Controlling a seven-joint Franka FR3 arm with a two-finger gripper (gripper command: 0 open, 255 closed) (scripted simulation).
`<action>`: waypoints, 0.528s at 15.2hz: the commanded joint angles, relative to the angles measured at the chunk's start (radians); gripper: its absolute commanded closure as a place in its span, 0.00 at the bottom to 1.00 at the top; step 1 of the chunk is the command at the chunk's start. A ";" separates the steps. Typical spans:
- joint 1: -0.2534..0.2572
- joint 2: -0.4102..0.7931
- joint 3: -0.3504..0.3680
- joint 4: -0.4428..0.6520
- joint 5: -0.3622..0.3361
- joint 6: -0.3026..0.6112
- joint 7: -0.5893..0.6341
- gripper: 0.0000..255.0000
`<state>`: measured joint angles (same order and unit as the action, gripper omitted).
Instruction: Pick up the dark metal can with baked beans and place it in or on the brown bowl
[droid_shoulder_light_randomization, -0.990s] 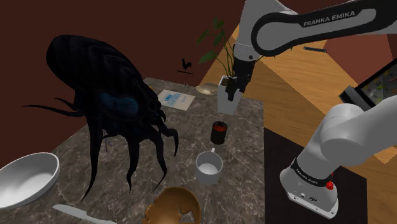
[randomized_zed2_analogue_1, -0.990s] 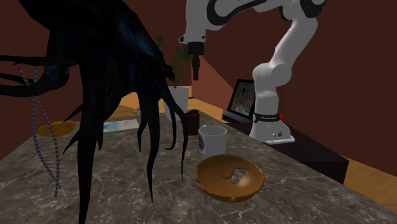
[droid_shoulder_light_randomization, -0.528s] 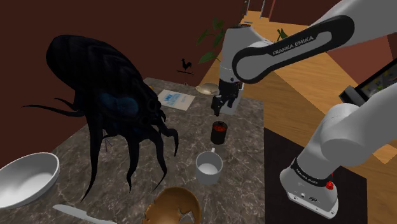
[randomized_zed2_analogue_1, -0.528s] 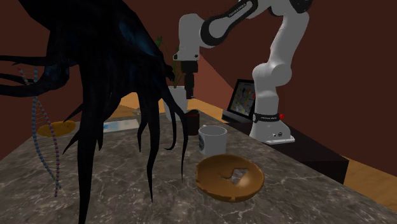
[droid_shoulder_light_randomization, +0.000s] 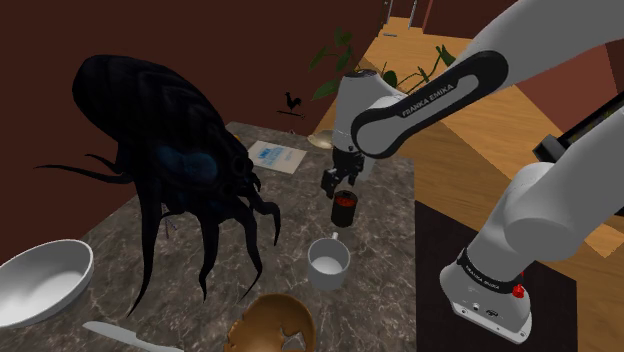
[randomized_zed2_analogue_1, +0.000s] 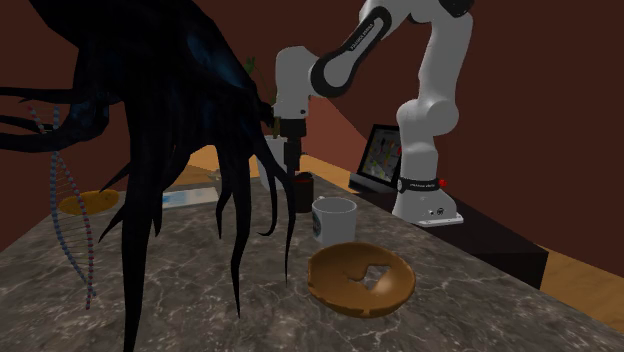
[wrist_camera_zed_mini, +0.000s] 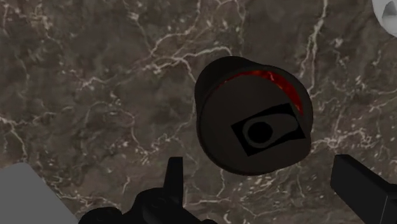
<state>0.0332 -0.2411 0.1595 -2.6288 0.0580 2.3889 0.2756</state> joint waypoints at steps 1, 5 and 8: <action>-0.001 0.024 0.003 -0.012 -0.002 0.036 0.003 0.00; -0.001 0.043 0.004 -0.019 -0.005 0.062 0.005 0.00; -0.001 0.043 0.004 -0.019 -0.005 0.062 0.005 0.00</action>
<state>0.0318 -0.1986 0.1634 -2.6476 0.0532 2.4507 0.2811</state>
